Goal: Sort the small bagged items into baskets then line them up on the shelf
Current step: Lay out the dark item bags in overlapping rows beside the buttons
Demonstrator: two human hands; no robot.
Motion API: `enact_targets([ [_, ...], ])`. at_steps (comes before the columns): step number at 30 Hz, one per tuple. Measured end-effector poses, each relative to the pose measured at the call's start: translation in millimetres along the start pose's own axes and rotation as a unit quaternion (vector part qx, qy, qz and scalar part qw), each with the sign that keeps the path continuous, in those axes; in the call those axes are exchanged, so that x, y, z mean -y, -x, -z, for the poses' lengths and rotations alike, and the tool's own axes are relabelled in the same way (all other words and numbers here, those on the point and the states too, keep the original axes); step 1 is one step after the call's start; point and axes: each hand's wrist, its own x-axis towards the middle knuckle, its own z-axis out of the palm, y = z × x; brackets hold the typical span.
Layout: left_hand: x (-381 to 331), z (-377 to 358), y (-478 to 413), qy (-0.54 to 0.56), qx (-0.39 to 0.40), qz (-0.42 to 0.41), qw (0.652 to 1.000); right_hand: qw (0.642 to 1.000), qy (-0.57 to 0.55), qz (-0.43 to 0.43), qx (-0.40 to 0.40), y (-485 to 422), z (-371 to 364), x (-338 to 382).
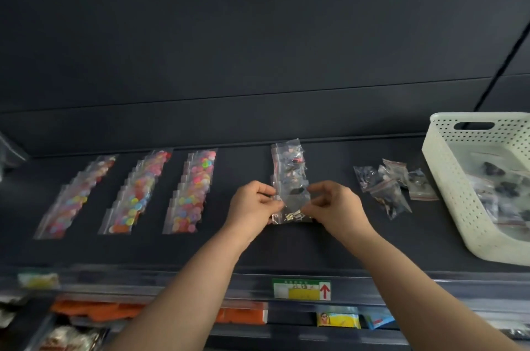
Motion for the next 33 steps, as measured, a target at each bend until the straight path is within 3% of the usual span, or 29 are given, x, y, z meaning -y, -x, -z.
enact_targets([
  [5, -2, -5, -12, -0.111, -0.054, -0.053, 0.991, 0.988, 0.119, 0.036, -0.094, -5, -11, 11],
  [9, 0, -2, -13, -0.161, -0.05, -0.091, 0.981, 0.966, 0.216, 0.102, -0.102, -1, -12, 5],
  [14, 2, 3, -16, -0.218, -0.003, -0.107, 0.97, 0.971, 0.202, 0.113, -0.06, -3, -15, -1],
  [18, -7, 10, -31, -0.187, -0.048, -0.094, 0.977, 0.98, 0.155, 0.09, -0.088, -11, -17, 3],
  [23, -9, 6, -47, -0.175, -0.017, -0.074, 0.982, 0.985, 0.152, 0.047, -0.071, -24, -16, 11],
  [31, -10, 5, -50, -0.148, 0.019, -0.088, 0.985, 0.983, 0.166, 0.057, -0.053, -26, -16, 12],
  [33, -14, 9, -50, -0.177, -0.018, -0.092, 0.98, 0.982, 0.169, 0.061, -0.058, -25, -12, 13],
])
